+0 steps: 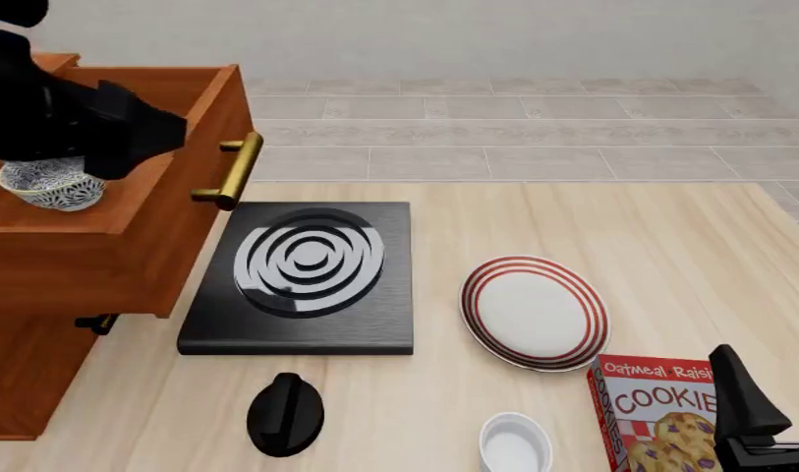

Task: Pick the akita bowl in the top layer of the wooden cabinet and place it on the plate.

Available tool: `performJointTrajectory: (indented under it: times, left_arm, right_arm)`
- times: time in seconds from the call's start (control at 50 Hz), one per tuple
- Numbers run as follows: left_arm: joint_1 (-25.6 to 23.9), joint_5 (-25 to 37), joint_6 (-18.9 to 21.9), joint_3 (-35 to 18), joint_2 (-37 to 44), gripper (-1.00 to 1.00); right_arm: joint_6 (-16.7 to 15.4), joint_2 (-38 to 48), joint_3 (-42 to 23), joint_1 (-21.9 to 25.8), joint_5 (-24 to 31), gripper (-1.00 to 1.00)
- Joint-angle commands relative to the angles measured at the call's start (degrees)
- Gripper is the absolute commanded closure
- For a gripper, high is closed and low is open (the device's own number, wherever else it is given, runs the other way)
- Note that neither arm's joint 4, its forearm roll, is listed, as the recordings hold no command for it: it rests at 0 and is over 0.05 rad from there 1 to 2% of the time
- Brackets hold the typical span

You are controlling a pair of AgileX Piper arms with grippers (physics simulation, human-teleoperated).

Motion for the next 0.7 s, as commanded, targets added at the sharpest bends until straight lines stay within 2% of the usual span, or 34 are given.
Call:
performJointTrajectory:
  times: [0.02,0.7]
  left_arm:
    - [2.62,2.0,1.54,-2.01,-0.34,-1.0]
    - [12.99,3.49,6.65,-1.19,-1.24,-1.0]
  right_arm:
    - [-0.04,0.02,0.0,0.15,-0.01,-1.0]
    - [-0.23,-0.12,0.01,0.32,0.06,-1.0]
